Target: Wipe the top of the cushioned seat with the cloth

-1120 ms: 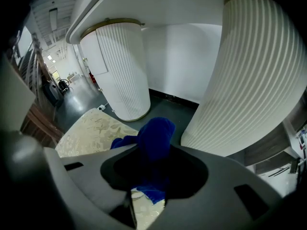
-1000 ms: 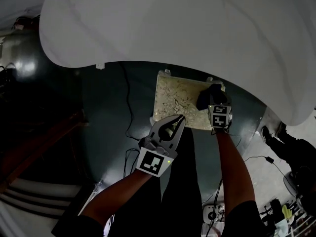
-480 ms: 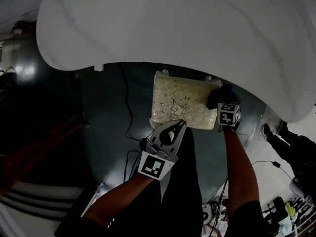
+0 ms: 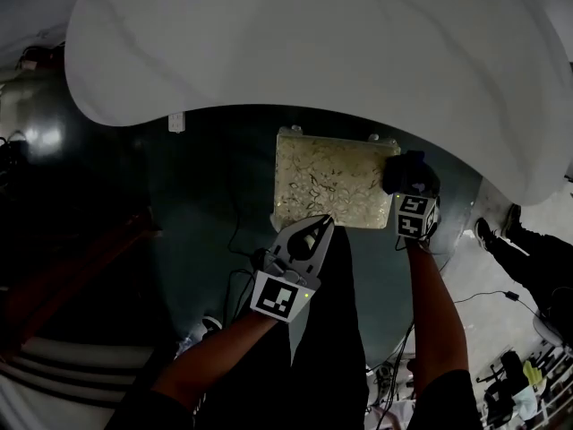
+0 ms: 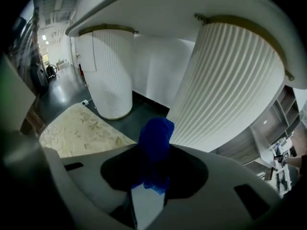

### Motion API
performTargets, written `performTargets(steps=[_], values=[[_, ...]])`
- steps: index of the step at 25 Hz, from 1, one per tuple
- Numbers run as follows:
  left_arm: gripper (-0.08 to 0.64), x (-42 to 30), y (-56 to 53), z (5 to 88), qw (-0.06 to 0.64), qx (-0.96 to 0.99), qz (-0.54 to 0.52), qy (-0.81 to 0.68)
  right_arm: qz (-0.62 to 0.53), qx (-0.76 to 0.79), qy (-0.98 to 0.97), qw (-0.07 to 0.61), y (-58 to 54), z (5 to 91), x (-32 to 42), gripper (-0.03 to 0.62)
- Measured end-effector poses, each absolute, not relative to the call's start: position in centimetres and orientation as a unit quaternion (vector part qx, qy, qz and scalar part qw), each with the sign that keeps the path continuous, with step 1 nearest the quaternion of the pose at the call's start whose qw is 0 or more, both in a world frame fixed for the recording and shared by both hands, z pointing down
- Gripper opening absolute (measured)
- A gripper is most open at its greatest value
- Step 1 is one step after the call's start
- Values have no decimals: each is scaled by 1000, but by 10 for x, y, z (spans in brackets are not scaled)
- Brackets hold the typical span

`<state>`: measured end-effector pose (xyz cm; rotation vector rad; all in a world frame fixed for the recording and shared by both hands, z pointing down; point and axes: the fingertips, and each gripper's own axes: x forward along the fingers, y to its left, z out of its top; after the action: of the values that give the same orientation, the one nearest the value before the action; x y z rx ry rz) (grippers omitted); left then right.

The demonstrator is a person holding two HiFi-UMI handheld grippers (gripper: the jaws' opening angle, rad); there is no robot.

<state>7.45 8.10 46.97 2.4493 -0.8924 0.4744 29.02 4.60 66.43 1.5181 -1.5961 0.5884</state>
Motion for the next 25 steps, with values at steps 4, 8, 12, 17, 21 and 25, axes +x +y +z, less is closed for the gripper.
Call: performTargets(steps=[4, 8, 12, 17, 21, 25], values=[[23, 66, 85, 458, 228, 903, 172, -321, 221, 600, -662, 391, 40, 638, 251, 153], [22, 52, 89, 446, 215, 906, 172, -322, 216, 579, -692, 373, 34, 615, 200, 153], [23, 28, 86, 422, 185, 912, 160, -330, 204, 555, -723, 358, 25, 591, 141, 153], [22, -15, 83, 414, 213, 887, 151, -382, 213, 525, -752, 337, 18, 579, 76, 153], [23, -53, 84, 416, 223, 868, 150, -417, 228, 499, -769, 328, 21, 578, 23, 153], [22, -81, 88, 418, 230, 856, 147, -439, 233, 464, -791, 324, 21, 577, -26, 153]])
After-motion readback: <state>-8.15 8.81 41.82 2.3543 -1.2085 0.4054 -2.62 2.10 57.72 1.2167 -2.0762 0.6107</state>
